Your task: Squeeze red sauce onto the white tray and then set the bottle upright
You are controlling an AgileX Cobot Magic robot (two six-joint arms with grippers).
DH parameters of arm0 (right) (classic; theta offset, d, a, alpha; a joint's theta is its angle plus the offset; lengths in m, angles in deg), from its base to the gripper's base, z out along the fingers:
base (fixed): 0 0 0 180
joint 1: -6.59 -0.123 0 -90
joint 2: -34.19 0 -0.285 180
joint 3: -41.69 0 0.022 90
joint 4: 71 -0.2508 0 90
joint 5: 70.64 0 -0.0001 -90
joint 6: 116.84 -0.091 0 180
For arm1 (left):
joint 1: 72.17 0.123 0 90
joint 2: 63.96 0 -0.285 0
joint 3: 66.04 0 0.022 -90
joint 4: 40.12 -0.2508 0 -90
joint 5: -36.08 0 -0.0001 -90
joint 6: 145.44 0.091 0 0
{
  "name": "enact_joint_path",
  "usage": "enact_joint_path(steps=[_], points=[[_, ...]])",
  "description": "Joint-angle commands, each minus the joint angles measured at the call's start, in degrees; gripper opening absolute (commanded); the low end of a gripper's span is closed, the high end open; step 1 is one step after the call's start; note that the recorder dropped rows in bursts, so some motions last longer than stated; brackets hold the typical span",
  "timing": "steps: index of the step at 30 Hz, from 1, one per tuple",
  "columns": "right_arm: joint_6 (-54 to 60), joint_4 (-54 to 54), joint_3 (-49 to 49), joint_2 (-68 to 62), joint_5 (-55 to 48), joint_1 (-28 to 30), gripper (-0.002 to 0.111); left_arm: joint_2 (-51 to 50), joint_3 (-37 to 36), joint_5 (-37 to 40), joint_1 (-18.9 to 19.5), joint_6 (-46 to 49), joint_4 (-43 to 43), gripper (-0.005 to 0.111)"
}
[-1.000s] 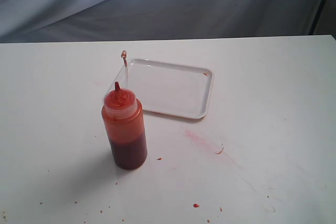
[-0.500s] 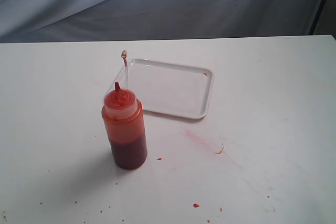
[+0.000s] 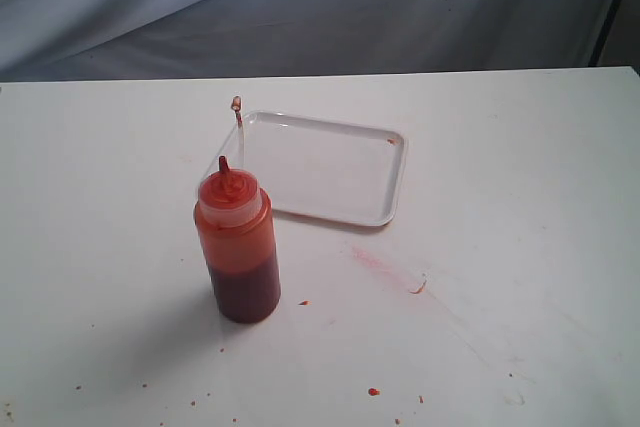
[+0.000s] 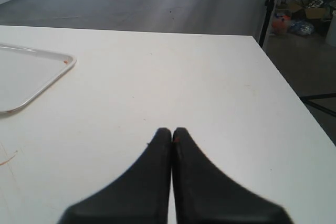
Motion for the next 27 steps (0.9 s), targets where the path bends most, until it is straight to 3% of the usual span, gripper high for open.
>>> enact_joint_path(steps=[1, 9, 18, 24, 27], points=[[-0.1, 0.0, 0.2, 0.2, 0.5, -0.1, 0.0, -2.9, -2.1, -1.0, 0.1, -0.7, -0.2, 0.0], [-0.1, 0.0, 0.2, 0.2, 0.5, -0.1, 0.0, -2.0, -1.4, -10.4, 0.1, 5.5, 0.1, 0.0], [-0.1, 0.0, 0.2, 0.2, 0.5, -0.1, 0.0, -2.4, -3.1, -10.4, 0.1, 4.0, 0.1, 0.0], [-0.1, 0.0, 0.2, 0.2, 0.5, -0.1, 0.0, -2.4, -3.1, -11.1, 0.1, 11.8, 0.1, 0.0], [-0.1, 0.0, 0.2, 0.2, 0.5, -0.1, 0.0, -2.4, -3.3, -11.1, 0.1, 10.3, 0.1, 0.0]])
